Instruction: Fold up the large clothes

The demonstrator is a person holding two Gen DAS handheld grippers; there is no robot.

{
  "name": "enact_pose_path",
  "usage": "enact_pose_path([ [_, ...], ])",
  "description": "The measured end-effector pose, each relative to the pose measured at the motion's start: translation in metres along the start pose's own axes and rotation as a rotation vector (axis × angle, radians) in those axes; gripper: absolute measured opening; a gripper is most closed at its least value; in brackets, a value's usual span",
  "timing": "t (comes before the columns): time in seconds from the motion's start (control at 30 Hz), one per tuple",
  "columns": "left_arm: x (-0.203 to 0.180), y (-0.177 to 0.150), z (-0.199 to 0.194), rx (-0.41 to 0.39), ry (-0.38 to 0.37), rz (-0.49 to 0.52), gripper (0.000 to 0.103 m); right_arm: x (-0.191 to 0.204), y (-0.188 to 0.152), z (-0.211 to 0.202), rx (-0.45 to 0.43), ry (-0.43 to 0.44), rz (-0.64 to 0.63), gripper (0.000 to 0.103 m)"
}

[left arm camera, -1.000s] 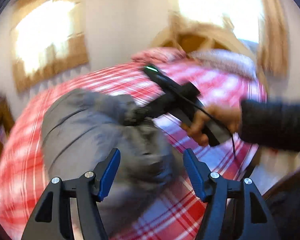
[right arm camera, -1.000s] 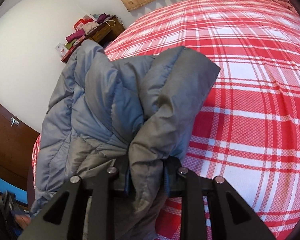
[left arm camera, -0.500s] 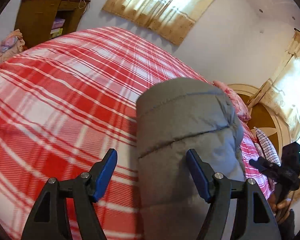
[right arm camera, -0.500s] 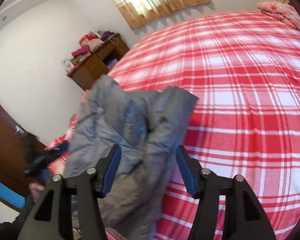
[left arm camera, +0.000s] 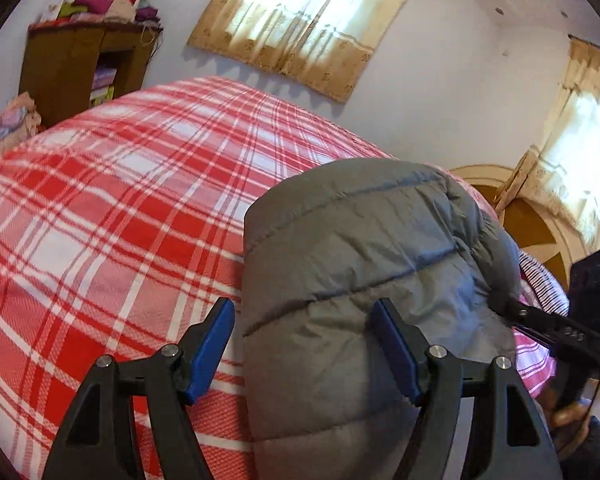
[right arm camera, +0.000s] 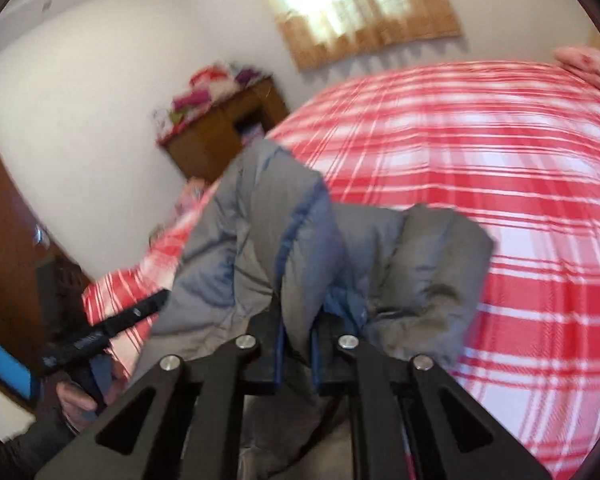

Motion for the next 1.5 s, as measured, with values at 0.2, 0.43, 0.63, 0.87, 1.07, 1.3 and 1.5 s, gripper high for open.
enact_pose_path([
  [0.2, -0.025, -0.011, 0.01, -0.015, 0.036, 0.144, 0.072, -0.049, -0.025, -0.031, -0.04, -0.209, 0.148, 0.103],
  [0.43, -0.019, -0.012, 0.015, -0.01, 0.027, 0.107, 0.072, -0.052, -0.002, 0.012, 0.08, -0.18, 0.185, 0.102],
  [0.63, -0.013, -0.012, 0.014, -0.025, 0.054, 0.086, 0.072, 0.008, 0.004, 0.07, 0.174, -0.122, -0.052, 0.034],
  [0.87, -0.018, -0.01, 0.017, -0.012, 0.033, 0.098, 0.072, -0.054, -0.038, 0.087, 0.07, 0.319, 0.493, 0.014],
  [1.07, -0.057, -0.027, 0.047, -0.002, 0.041, 0.205, 0.08, -0.077, -0.063, 0.084, 0.029, 0.381, 0.573, 0.008],
  [1.3, -0.067, -0.049, 0.074, 0.026, 0.11, 0.331, 0.084, -0.078, -0.072, 0.072, 0.036, 0.361, 0.554, 0.006],
  [1.5, -0.07, -0.065, 0.09, 0.071, 0.232, 0.457, 0.086, -0.087, -0.071, 0.053, 0.083, 0.269, 0.455, 0.007],
])
Point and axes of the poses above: each gripper's, at about its wrist camera, not at the fingertips, and z roughly the way its jaws point, x to its left, y to its top, the point moved 8 cm from there along z, roughly the way its jaws point, and after that the axes turned 10 degrees about -z, right-handed, at the moved point
